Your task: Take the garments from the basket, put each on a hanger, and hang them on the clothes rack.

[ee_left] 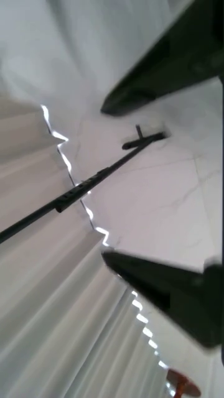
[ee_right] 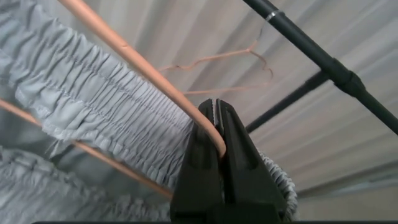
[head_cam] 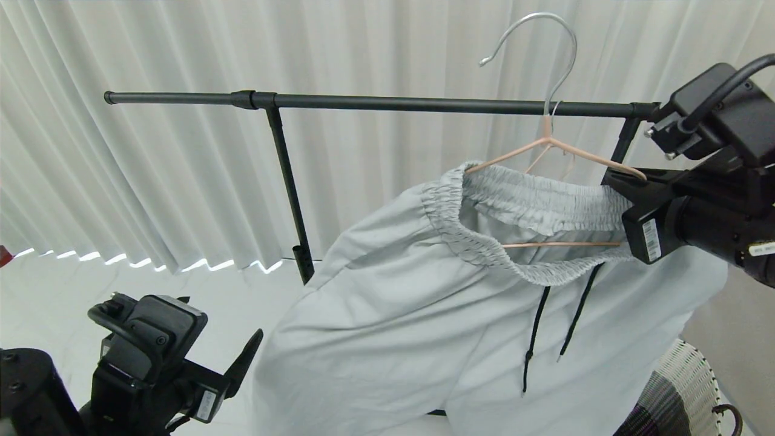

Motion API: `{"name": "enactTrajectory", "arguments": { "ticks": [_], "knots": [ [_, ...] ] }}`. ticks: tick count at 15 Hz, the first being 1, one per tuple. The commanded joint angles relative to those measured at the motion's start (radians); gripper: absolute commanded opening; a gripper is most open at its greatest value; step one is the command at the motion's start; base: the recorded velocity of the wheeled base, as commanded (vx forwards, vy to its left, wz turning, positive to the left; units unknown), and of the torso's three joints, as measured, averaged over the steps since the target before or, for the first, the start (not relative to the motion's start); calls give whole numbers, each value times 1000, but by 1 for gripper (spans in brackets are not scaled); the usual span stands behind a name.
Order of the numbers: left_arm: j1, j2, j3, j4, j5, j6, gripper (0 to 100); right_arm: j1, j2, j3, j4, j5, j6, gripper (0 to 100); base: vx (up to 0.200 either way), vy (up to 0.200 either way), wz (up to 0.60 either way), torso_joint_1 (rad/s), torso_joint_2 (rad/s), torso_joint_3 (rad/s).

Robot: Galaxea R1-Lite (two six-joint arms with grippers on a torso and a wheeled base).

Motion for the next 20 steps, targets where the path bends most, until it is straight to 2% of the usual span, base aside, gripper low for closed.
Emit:
{"name": "enactTrajectory", "arguments": {
  "ticks": [1, 4, 5, 7, 9, 12, 20],
  "knots": [
    [-1, -44, 2, -1, -2, 41, 100, -24, 16, -4, 6, -32, -1, 0, 0, 0, 0, 0, 0, 0],
    [-1, -108, 8, -1, -22, 110, 100, -91, 65, -21, 6, -144, 6, 0, 0, 0, 0, 0, 0, 0],
    [0, -127, 14, 1, -28, 119, 100, -131, 96, -44, 6, -197, 6, 0, 0, 0, 0, 0, 0, 0],
    [-1, -134, 21, 1, -28, 121, 100, -165, 138, -79, 5, -250, 15, 0, 0, 0, 0, 0, 0, 0],
    [0, -131, 21, 1, -28, 122, 100, -169, 205, -148, 3, -341, 73, 0, 0, 0, 0, 0, 0, 0],
    [0, -130, 21, 2, -27, 122, 100, -166, 211, -156, 3, -355, 76, 0, 0, 0, 0, 0, 0, 0],
    [0, -127, 24, 5, -27, 122, 100, -163, 207, -157, 5, -355, 76, 0, 200, 0, 0, 0, 1, 3]
  ]
}}
